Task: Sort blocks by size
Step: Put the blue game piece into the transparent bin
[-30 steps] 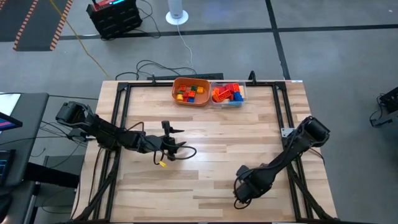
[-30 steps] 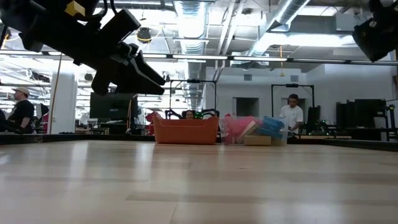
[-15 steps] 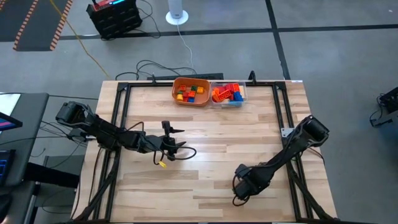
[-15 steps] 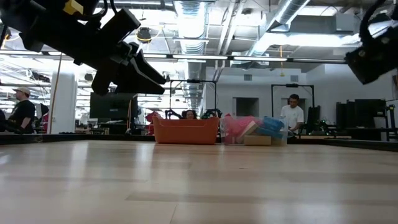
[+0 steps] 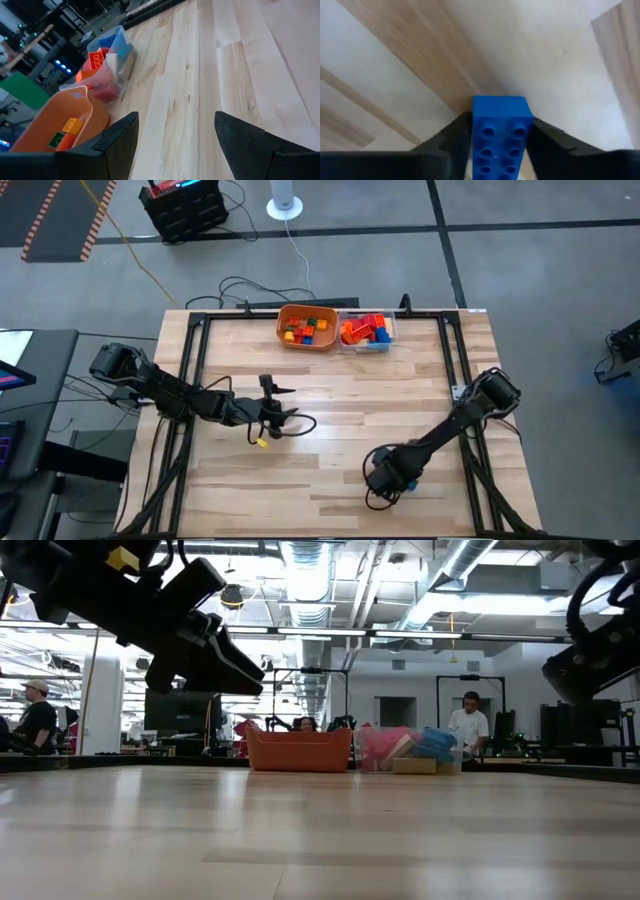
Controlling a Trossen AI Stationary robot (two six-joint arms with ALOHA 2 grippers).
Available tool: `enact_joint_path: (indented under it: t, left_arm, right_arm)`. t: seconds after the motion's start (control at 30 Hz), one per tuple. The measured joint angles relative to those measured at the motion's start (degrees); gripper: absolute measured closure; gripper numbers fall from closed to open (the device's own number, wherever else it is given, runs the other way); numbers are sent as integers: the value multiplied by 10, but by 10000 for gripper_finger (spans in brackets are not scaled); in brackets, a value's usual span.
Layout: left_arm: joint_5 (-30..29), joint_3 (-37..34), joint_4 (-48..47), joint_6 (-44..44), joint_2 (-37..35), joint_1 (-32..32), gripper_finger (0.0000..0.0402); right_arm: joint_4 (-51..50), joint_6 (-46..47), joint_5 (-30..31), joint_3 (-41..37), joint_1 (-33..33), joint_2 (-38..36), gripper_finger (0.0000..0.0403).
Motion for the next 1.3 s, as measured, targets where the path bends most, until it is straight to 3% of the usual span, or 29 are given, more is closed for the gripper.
enact_joint_path:
  t: [0.13, 0.37, 0.57, 0.7, 0.87, 1.03, 1.17, 1.3]
  left_arm:
    - [0, 0, -2, -46, 0, 0, 148]
    - [11, 0, -14, -133, 0, -13, 148]
    - [-39, 0, 14, -143, -28, -90, 148]
    - [-89, 0, -7, -143, -61, -132, 148]
    - [-141, 0, -60, -155, -86, -153, 148]
    - [-147, 0, -103, -187, -91, -153, 148]
    - [-149, 0, -120, -200, -91, -153, 148]
    - [-154, 0, -119, -197, -91, -153, 148]
  right_arm:
    - [-18, -46, 10, 12, -16, -2, 241]
    - [-99, -185, 203, 38, -90, -53, 241]
    - [-73, -390, 350, 36, -220, -136, 241]
    - [34, -546, 401, 36, -334, -182, 241]
    - [196, -695, 381, 36, -478, -189, 241]
    - [256, -741, 307, 37, -591, -141, 239]
    - [254, -742, 258, 36, -637, -101, 227]
    - [261, -740, 239, 36, -644, -91, 204]
